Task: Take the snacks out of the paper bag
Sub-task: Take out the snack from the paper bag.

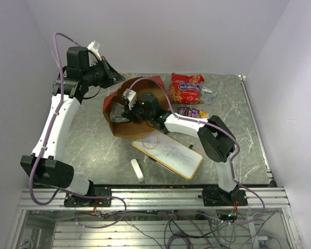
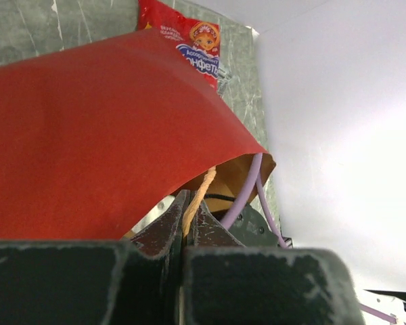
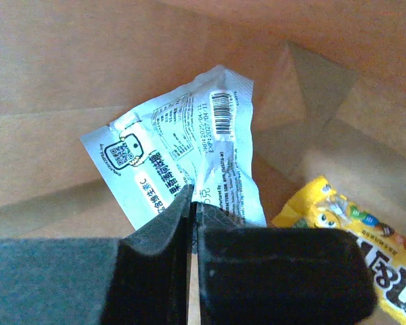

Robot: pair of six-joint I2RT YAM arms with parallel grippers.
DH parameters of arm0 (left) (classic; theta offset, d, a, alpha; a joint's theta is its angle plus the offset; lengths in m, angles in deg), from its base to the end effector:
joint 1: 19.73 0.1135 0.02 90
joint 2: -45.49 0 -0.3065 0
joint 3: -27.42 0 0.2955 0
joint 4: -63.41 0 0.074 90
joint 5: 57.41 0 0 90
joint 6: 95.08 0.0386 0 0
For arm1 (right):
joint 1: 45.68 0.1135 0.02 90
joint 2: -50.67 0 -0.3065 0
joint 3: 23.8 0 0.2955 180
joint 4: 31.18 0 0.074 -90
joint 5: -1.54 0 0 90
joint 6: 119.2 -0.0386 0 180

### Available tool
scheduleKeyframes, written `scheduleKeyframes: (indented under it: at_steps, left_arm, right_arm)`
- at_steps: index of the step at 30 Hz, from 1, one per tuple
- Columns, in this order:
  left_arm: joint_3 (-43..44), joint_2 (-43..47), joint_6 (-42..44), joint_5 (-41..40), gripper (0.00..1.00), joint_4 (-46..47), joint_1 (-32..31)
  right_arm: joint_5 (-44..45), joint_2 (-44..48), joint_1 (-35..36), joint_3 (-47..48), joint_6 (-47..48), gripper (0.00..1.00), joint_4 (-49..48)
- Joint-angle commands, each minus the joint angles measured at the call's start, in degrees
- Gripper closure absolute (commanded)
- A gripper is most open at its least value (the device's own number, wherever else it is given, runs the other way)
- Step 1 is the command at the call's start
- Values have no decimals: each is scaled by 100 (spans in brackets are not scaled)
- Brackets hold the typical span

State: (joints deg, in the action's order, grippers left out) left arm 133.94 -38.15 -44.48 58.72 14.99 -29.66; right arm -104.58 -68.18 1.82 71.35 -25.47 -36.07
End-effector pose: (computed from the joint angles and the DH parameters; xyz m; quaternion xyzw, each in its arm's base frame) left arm 0.3481 -0.0782 0.4862 -0.0930 0.8276 -0.3906 0.3923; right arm 0.3594 0.4080 0.2274 -0.4217 0.6907 0.3206 0.4923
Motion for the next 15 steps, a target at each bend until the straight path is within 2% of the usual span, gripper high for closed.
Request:
scheduleKeyframes:
  at_steps: [1,7,15]
  left_arm:
    - [394,-84,230,-72,93,-151,70]
    - [284,-64,260,-16,93,-251,122]
    - [317,-50,332,-64,93,-398,132]
  right_arm:
    - [-956,564,39,-300,114,100,-683]
    - [-1474,800,43,-713,-51,100,-1631]
    - [-1069,1023,40,-496,878,100,-974]
